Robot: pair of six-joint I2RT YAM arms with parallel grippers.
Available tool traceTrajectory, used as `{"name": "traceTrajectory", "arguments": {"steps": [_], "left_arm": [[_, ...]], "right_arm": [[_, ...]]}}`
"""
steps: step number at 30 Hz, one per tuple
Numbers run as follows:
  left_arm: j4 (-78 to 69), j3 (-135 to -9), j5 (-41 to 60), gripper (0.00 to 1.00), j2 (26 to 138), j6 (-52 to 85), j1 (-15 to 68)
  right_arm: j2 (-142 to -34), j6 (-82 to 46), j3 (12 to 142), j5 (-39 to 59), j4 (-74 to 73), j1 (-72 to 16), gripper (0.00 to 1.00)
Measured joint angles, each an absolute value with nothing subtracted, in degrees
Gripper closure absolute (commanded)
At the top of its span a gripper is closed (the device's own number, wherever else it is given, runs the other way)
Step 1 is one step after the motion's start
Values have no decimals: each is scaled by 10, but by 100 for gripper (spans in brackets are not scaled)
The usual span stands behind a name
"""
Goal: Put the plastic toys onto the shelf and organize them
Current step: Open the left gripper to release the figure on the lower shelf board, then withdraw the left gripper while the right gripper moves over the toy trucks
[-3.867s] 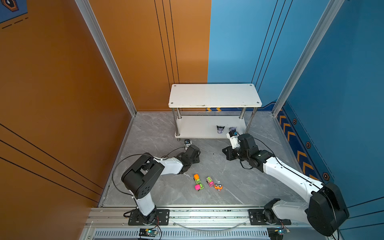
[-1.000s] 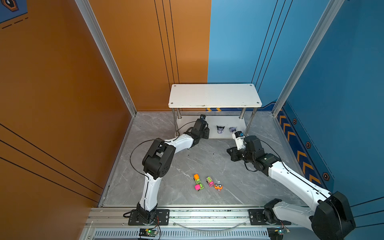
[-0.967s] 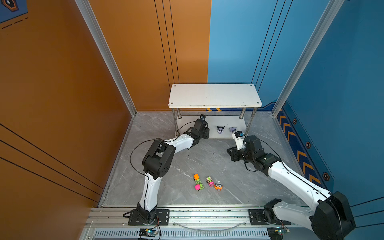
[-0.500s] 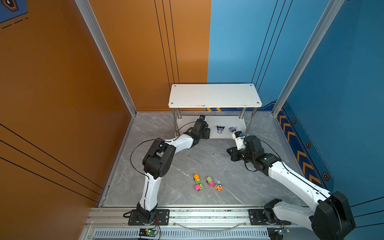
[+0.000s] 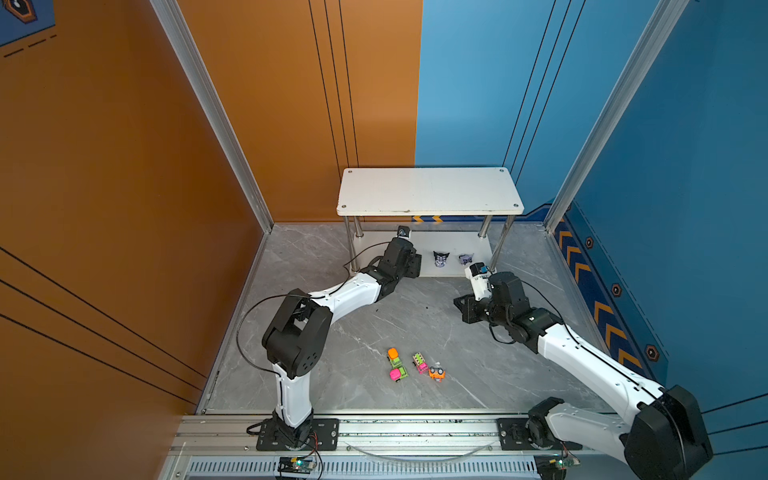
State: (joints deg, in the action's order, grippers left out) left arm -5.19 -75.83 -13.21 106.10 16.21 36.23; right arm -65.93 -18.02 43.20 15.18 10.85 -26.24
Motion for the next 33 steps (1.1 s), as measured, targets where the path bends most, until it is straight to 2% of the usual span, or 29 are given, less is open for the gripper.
{"name": "traceTrajectory", "arguments": {"steps": [9, 14, 22, 24, 26, 28, 31, 33], "left_arm": [[-22, -664, -166, 33, 939, 183, 418], [1, -571, -196, 41, 849, 201, 456], [14, -446, -255, 48, 698, 230, 464], [13, -438, -262, 48, 682, 233, 463], [10, -437, -267, 47, 679, 234, 461], [8, -436, -268, 47, 679, 235, 458], [4, -429, -268, 47, 680, 236, 453], [-2, -423, -268, 47, 680, 237, 449]], "right_arm": [[-650, -180, 432, 136, 123, -268, 90], [-627, -183, 423, 115, 154, -286, 88], [-605, -234, 402, 57, 281, -321, 85], [-614, -241, 402, 53, 305, -343, 77], [-621, -239, 402, 52, 316, -374, 54], [-633, -235, 403, 53, 326, -424, 42], [-653, -225, 403, 53, 331, -490, 41], [-664, -219, 403, 53, 333, -519, 53]]}}
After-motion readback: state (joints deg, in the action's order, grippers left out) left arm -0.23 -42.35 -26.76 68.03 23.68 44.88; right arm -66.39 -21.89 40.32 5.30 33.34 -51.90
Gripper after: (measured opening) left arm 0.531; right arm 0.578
